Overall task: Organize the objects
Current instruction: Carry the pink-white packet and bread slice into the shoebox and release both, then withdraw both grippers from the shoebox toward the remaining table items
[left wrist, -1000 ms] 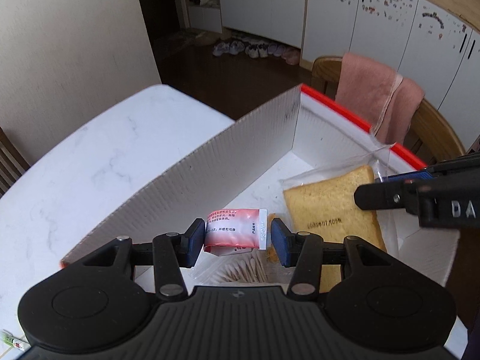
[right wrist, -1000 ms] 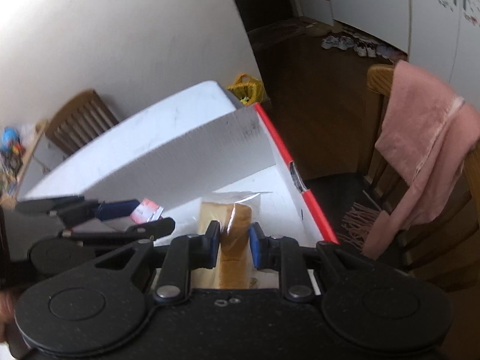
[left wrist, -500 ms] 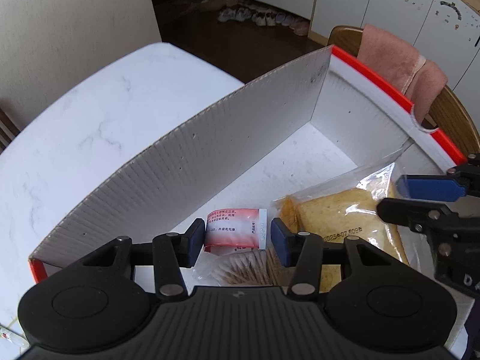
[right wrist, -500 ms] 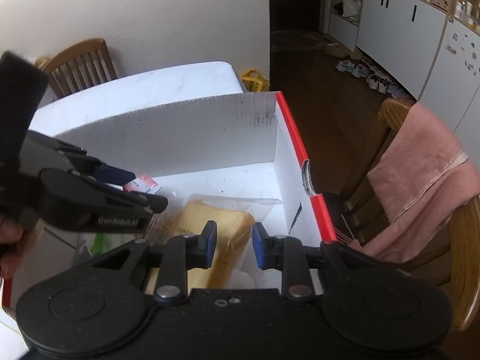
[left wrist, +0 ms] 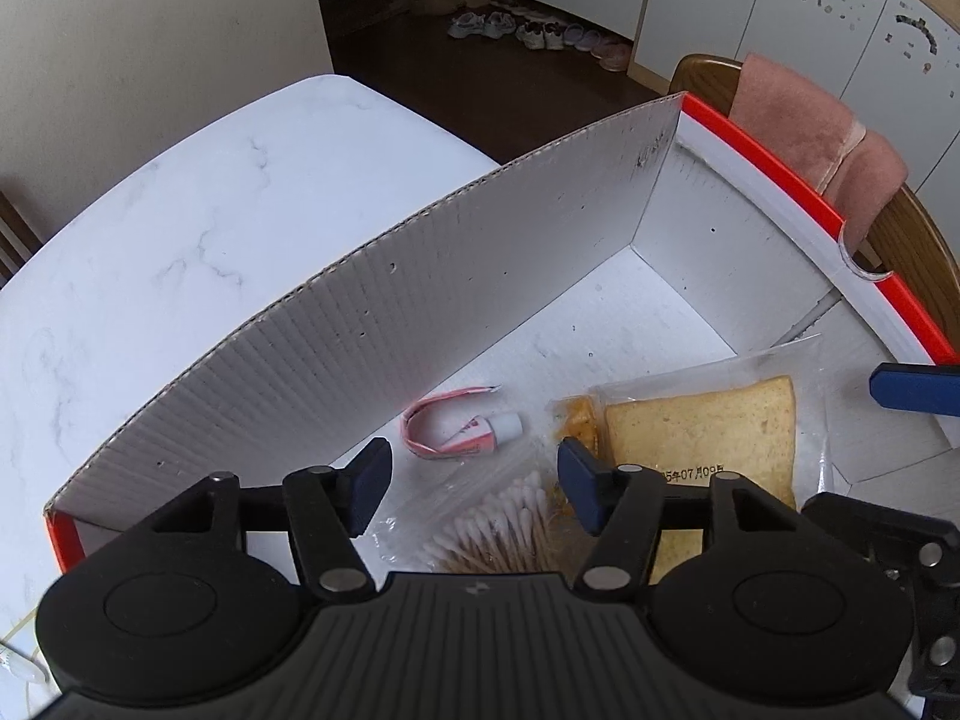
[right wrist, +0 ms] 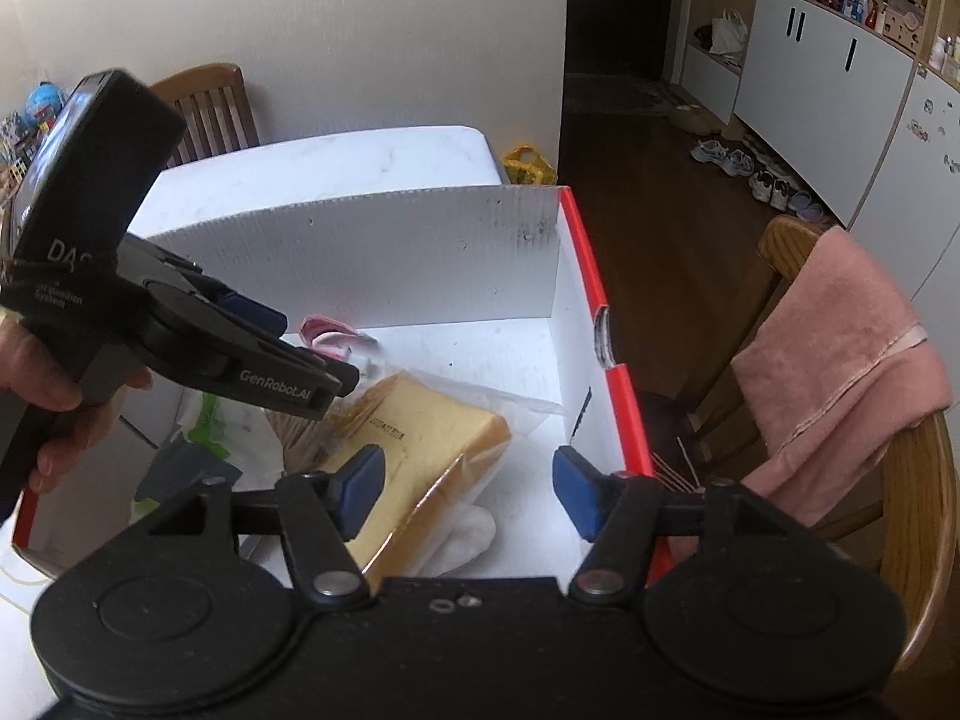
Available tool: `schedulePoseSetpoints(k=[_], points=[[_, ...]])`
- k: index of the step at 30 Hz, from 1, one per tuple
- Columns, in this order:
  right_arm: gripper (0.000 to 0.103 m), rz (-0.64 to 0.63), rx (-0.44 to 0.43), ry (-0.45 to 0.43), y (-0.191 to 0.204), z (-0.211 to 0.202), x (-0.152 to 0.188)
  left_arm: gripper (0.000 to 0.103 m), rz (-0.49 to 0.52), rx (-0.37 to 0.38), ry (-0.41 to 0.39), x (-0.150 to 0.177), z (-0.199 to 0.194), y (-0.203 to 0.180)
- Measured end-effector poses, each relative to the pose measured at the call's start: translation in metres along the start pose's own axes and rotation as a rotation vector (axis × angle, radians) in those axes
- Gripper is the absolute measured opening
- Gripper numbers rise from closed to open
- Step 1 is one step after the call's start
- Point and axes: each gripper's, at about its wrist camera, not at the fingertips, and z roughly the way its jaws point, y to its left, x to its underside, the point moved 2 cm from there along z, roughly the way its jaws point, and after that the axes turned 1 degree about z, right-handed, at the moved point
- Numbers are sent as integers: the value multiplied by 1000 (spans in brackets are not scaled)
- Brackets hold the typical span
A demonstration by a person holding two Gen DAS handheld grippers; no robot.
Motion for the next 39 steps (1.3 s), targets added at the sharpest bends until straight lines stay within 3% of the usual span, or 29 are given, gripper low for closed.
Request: schedulePoseSetpoints(k=[10,20,31,34,39], points=[[62,-1,-37,-36,-1,-18,-2,60,-28,12,-83,10,-39,2],[63,-59,-73,-70,27,-46,0,60,-63,36,-186,37,-95,10],[73,-94,-108,-108,66,-75,8,60,-84,56,-273,84,-149,31],[77,-105,-121,-122,82,-81,10,66,-91,61,-294,102,-163,41],[85,-127,-145,-143,116,-88,10,67,-98,44,-329,130,-186,61]])
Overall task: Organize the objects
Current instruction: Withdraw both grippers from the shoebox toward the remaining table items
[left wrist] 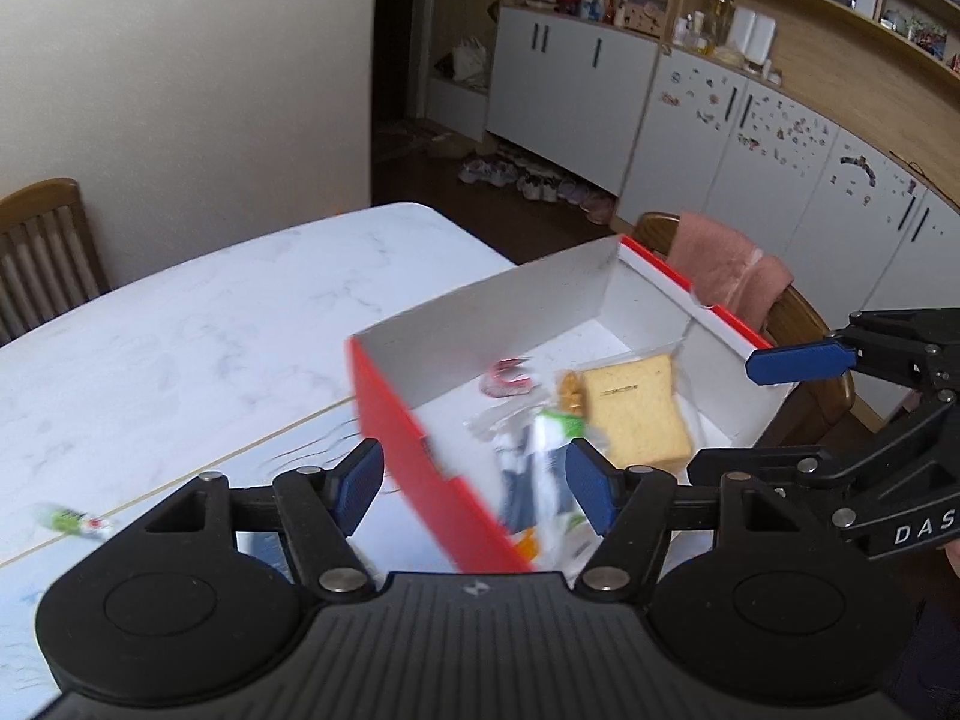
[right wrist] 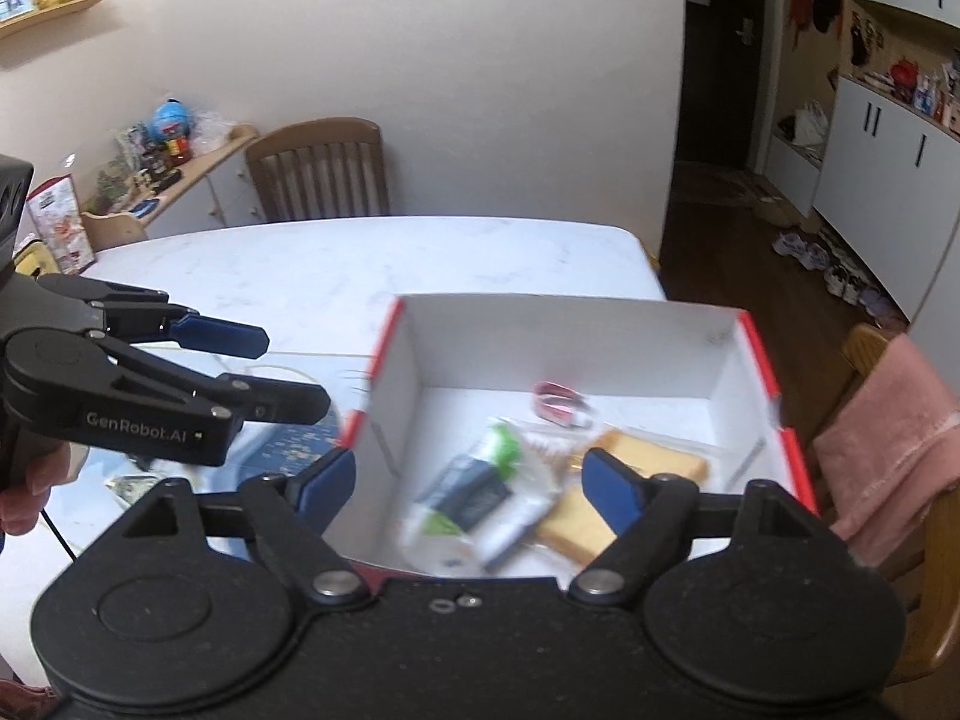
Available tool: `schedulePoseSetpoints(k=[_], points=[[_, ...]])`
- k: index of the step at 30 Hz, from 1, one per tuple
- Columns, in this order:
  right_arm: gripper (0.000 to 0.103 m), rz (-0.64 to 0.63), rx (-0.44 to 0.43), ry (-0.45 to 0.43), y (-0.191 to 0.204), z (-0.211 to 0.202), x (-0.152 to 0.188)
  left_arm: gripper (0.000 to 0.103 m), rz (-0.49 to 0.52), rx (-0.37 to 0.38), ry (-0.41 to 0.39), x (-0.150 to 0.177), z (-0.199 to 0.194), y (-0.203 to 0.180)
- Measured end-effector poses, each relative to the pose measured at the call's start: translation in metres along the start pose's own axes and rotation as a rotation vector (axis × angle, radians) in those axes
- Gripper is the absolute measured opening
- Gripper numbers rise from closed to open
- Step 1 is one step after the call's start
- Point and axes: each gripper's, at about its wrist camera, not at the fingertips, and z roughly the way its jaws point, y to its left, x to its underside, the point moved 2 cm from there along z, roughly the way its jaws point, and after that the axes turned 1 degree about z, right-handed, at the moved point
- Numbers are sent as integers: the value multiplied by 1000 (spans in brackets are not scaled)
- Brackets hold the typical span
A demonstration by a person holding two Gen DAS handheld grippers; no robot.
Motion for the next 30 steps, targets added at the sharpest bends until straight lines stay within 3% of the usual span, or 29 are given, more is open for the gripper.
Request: schedulePoseSetpoints(k=[5,14,21,27,28,30], points=[[99,-4,-34,-9,35,6,-5,78,-27,-61,-31,20,-28,32],[102,-2,-75,11,89,25,-10,81,-68,-183,-88,50,-75,100],[102,0,-80,43,124,45,-10,82,-126,-188,-52,79,-89,149],[102,-1,-77,67,148,62,-15,82,-136,-150,-1,107,-86,176],[102,-2,-75,71,151,66,-16,84,-135,-145,-1,110,-86,179],[102,-2,-72,80,158,73,-16,100,-129,-143,-4,116,-85,182]])
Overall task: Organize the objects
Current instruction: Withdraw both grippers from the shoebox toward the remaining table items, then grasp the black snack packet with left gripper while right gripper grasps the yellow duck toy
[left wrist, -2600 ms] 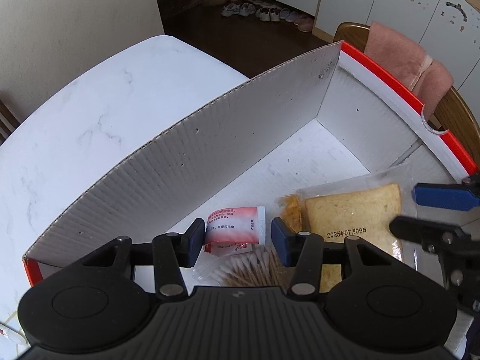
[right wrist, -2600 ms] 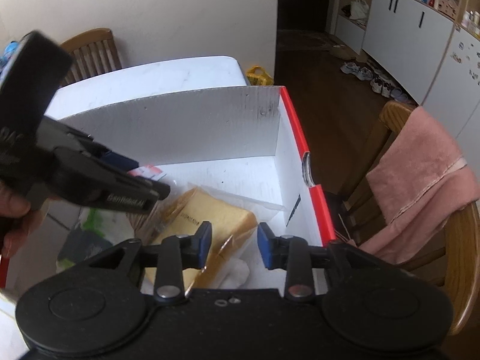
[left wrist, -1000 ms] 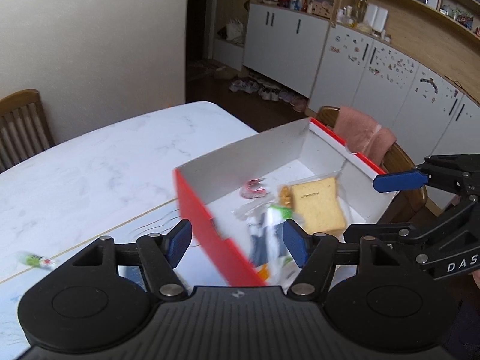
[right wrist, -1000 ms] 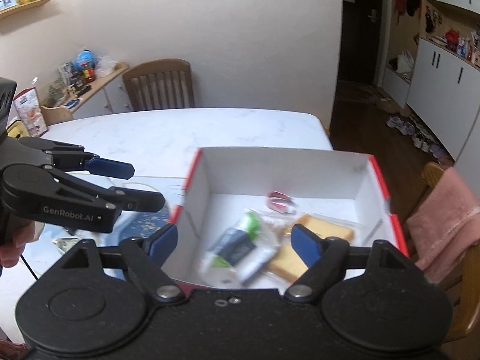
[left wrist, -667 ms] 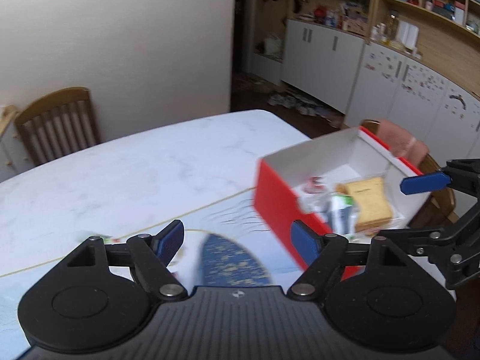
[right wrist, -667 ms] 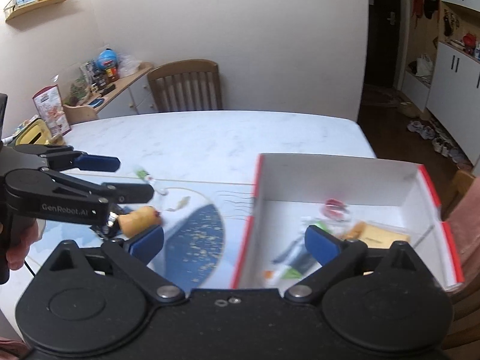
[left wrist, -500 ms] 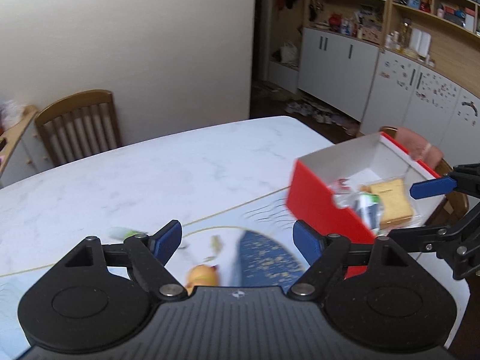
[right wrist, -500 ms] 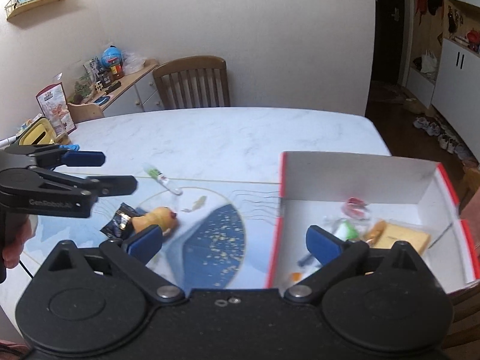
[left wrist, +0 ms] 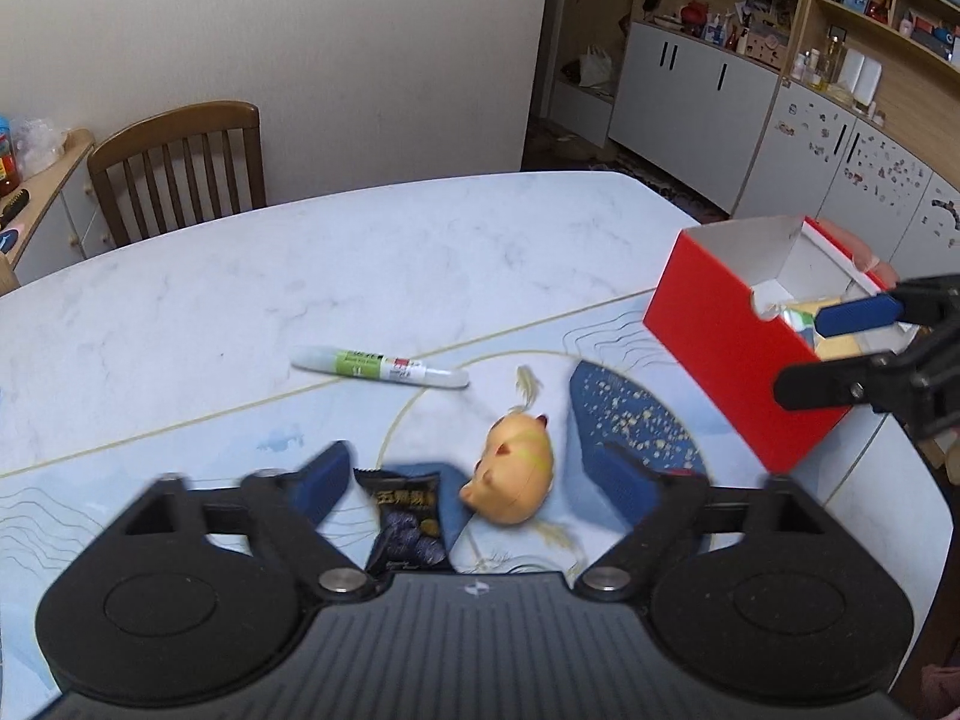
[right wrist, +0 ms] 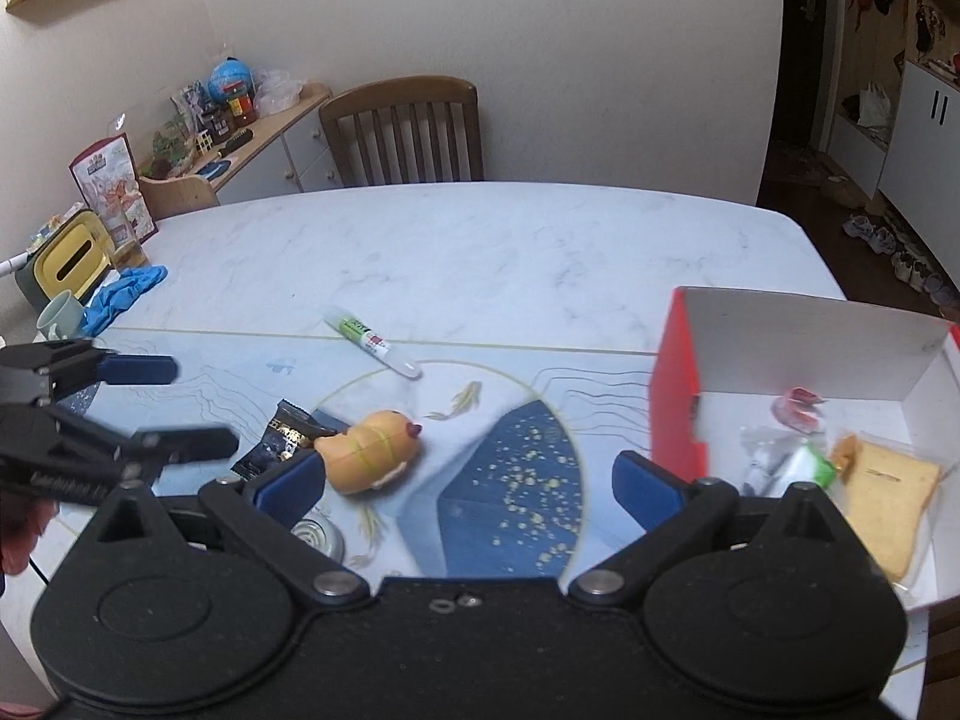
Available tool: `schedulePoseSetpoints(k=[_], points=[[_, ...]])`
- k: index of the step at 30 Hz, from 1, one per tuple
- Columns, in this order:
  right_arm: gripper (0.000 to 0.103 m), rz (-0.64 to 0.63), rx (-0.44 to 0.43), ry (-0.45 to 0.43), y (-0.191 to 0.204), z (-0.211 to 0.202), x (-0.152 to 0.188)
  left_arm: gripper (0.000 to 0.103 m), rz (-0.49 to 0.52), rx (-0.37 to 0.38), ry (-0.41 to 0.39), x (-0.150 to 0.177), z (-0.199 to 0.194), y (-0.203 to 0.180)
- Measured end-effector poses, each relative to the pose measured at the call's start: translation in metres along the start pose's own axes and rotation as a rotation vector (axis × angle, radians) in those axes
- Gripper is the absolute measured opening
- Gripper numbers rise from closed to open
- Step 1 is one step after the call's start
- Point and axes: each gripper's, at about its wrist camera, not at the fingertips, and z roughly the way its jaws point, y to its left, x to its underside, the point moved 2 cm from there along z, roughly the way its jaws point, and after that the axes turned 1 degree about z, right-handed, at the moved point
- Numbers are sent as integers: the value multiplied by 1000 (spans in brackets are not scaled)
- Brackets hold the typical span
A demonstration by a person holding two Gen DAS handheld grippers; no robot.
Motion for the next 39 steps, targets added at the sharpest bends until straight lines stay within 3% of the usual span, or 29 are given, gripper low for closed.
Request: schedulePoseSetpoints(k=[10,21,39], points=[[102,16,15,46,28,41,-8,103,58,-46,-28,25,21,17],[102,68,63,126,43,101,-11,103,65,-90,-4,42,59,29],[99,189,84,243,54,157,-3,103,11,-75,37,58,95,39]])
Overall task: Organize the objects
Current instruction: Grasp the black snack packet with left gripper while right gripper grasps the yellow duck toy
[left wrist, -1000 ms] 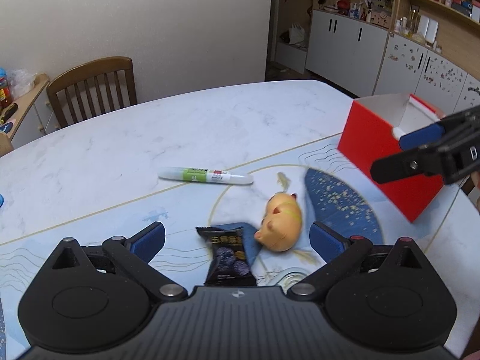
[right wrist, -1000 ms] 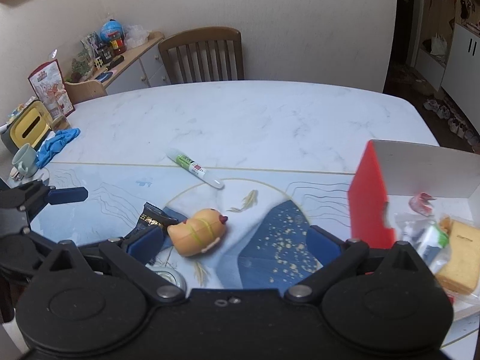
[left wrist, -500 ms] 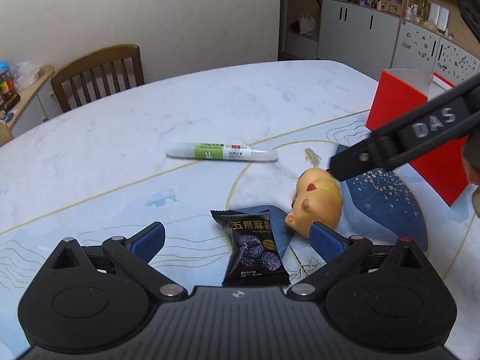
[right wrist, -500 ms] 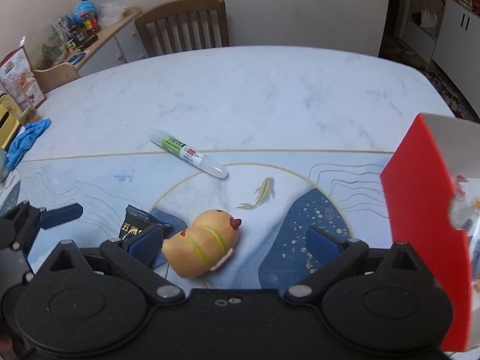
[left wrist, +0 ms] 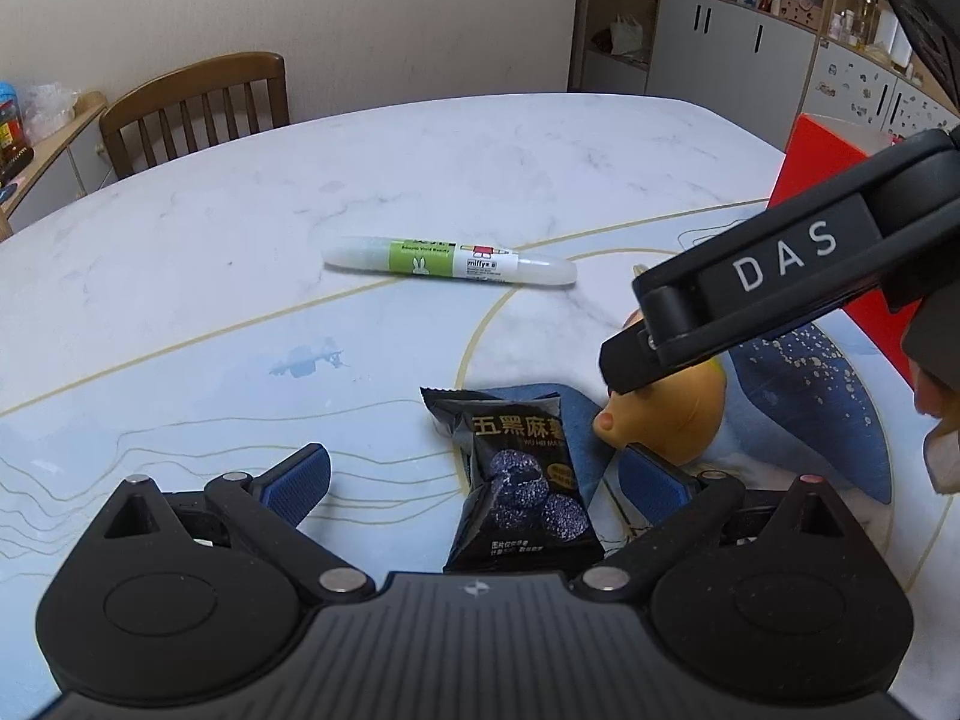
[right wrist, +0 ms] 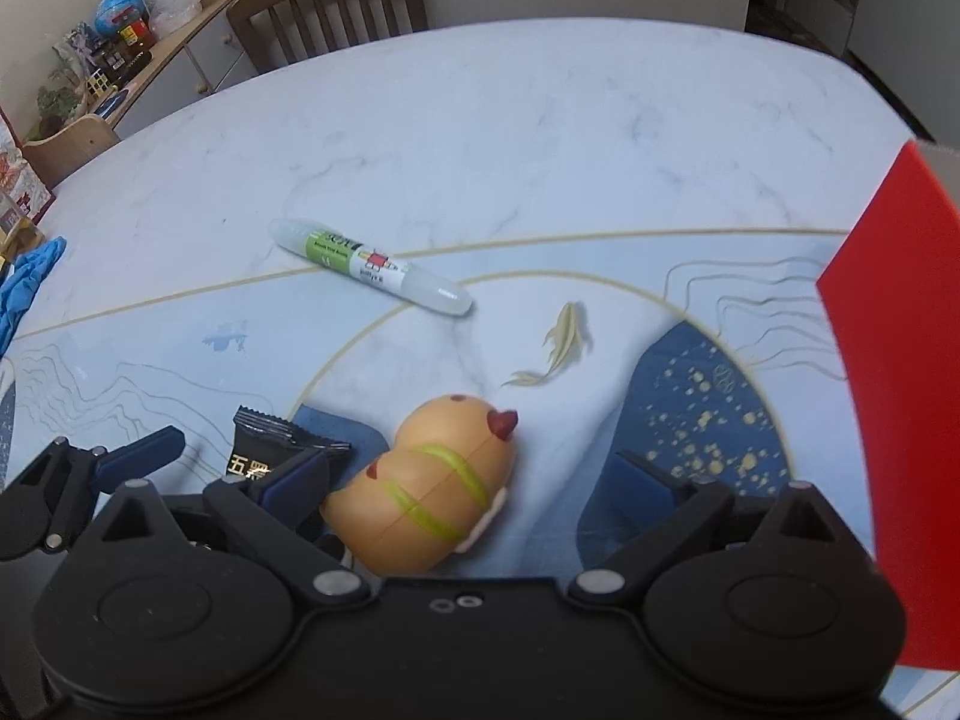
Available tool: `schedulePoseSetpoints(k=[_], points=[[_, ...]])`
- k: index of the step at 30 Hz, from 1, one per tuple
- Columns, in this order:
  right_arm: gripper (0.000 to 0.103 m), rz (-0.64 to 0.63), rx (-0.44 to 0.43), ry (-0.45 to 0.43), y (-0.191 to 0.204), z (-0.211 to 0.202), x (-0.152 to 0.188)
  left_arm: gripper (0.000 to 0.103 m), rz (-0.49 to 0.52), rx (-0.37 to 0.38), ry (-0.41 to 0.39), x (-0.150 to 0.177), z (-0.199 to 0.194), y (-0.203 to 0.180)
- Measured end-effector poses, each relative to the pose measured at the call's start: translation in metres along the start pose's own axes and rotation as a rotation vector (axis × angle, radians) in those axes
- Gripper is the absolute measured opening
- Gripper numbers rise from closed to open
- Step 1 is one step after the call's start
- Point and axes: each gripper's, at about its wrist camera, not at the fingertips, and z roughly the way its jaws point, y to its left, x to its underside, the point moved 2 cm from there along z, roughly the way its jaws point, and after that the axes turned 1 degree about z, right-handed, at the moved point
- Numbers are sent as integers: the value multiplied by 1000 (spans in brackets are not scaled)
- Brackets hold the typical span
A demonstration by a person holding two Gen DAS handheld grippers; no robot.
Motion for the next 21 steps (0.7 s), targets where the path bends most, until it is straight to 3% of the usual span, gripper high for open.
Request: schedulePoseSetpoints(k=[7,17,21], points=[[91,8,-30,32,6,5,6,103,14,0,-13,6,4,-4],[66,-8,-71,22,14,1,4,102,24,8,-33,10,5,-10],[57,-18,-77,8,16,-3,2,88,33,-9,-26,9,4,-13]])
